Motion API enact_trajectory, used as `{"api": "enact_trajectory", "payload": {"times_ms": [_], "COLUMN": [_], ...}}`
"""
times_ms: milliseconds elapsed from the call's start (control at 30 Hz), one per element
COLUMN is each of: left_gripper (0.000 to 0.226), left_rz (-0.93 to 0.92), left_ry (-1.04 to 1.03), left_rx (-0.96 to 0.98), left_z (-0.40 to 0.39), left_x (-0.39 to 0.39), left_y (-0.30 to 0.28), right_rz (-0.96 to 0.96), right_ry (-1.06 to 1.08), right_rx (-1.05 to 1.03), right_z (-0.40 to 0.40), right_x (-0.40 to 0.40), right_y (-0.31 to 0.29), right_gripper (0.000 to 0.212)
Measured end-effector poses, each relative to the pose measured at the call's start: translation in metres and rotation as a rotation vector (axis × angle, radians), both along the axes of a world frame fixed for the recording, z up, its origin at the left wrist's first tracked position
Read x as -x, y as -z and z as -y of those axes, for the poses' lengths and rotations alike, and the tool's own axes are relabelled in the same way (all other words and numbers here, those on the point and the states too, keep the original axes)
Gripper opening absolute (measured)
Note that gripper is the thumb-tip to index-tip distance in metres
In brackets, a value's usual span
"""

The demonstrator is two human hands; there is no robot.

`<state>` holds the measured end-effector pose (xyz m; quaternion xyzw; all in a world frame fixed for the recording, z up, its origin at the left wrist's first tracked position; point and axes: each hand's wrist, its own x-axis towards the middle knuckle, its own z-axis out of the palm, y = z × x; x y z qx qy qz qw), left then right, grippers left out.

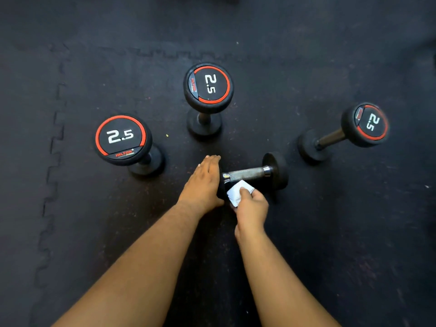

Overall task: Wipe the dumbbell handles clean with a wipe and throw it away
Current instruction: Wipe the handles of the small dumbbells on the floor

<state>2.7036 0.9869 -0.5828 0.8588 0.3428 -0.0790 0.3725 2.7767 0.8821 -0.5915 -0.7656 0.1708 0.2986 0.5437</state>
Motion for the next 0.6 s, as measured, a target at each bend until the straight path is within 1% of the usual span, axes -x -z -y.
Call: {"api": "enact_trajectory", "payload": {"times_ms": [100, 167, 200, 233, 300, 333, 367, 400, 500, 533, 600], "left_gripper": [0.122, 0.123, 0.124, 0.125, 0.126, 0.127, 0.128, 0.130, 0.136, 0.136, 0.132], "left_rz": [0.039, 0.049, 0.049, 0.047, 0.054, 0.056, 0.058, 0.061, 0.070, 0.080, 0.109], "left_ry": [-0.061, -0.100, -0.116, -0.130, -0.131, -0.118, -0.105, -0.103, -0.168, -0.200, -0.238], "left_rx": [0.107, 0.175, 0.204, 0.232, 0.256, 0.254, 0.251, 0.251, 0.274, 0.283, 0.279], "left_z": [0.000, 0.000, -0.001, -0.002, -0.005, -0.005, -0.005, -0.005, 0.001, 0.002, 0.001], "left_x": [0.002, 0.005, 0.008, 0.011, 0.015, 0.017, 0.017, 0.016, 0.012, 0.010, 0.008], "left_y": [0.002, 0.003, 0.005, 0.008, 0.013, 0.016, 0.018, 0.018, 0.016, 0.016, 0.015], "right_rz": [0.462, 0.745, 0.843, 0.910, 0.999, 1.049, 1.097, 1.131, 1.134, 1.131, 1.193], "right_ry": [-0.313, -0.547, -0.720, -0.944, -1.365, -1.485, -1.529, -1.511, -1.350, -1.344, -1.441], "right_rx": [0.199, 0.248, 0.265, 0.313, 0.450, 0.509, 0.556, 0.607, 0.763, 0.766, 0.649], "right_z": [-0.003, -0.009, -0.011, -0.013, -0.007, 0.001, 0.010, 0.019, 0.033, 0.030, 0.019], "right_x": [-0.012, -0.030, -0.039, -0.044, -0.046, -0.048, -0.051, -0.057, -0.069, -0.065, -0.049], "right_y": [-0.024, -0.031, -0.027, -0.019, -0.001, 0.007, 0.011, 0.013, 0.015, 0.016, 0.023], "right_gripper": [0.022, 0.028, 0.031, 0.034, 0.045, 0.051, 0.056, 0.060, 0.069, 0.071, 0.072]}}
